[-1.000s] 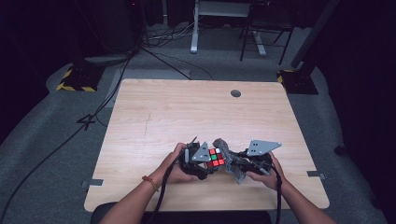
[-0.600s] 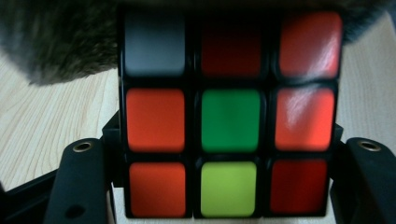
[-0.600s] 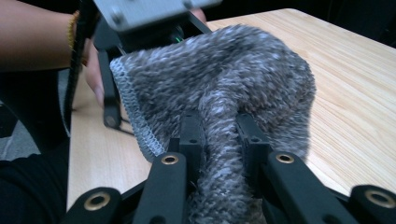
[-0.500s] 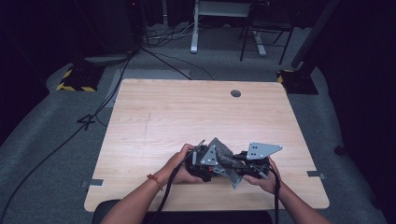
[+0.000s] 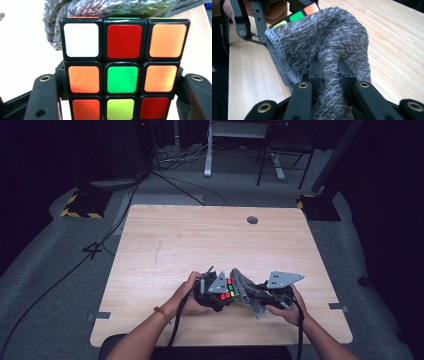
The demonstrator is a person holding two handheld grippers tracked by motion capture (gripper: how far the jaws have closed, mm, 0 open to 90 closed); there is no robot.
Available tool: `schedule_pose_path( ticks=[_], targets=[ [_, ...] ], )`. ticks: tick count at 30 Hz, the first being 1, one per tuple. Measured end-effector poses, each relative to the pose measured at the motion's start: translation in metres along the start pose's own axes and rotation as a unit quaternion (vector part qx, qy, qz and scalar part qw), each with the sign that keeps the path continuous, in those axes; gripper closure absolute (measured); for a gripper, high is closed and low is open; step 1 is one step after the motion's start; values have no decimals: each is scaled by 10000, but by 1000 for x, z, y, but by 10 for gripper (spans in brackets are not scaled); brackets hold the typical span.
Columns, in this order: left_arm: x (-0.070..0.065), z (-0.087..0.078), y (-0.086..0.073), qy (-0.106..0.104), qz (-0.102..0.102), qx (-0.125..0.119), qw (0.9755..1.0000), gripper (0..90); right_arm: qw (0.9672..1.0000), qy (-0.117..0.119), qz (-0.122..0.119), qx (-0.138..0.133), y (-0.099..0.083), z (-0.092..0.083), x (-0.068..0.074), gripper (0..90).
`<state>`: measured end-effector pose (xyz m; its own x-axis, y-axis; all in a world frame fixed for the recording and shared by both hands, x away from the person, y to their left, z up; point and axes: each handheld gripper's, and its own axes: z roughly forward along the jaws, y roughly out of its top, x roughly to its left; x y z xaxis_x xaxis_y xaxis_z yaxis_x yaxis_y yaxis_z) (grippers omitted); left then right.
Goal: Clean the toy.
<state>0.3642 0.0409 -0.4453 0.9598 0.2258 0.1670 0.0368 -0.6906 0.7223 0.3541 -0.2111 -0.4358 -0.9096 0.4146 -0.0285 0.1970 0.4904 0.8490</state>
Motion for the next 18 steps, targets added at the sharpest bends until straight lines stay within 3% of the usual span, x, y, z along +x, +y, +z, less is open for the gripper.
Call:
schedule_pose_path(
  ticks=[4, 7, 10, 14, 18],
  targets=[
    [0, 4, 1, 13, -3, 100, 9999, 335, 9998, 65, -83, -152, 5, 0, 6, 763],
    [-3, 11, 2, -1, 113, 233, 9997, 335, 9987, 104, -389, -307, 19, 4, 22, 763],
    [-5, 13, 2, 11, 149, 301, 9994, 336, 9982, 44, -498, -320, 23, 7, 26, 762],
    [-5, 10, 1, 82, 169, 313, 9993, 336, 9987, -23, -432, -252, 21, 8, 21, 762],
    [-3, 2, 2, 102, 135, 184, 9997, 335, 9997, -115, -187, -74, 8, 8, 7, 762]
  ],
)
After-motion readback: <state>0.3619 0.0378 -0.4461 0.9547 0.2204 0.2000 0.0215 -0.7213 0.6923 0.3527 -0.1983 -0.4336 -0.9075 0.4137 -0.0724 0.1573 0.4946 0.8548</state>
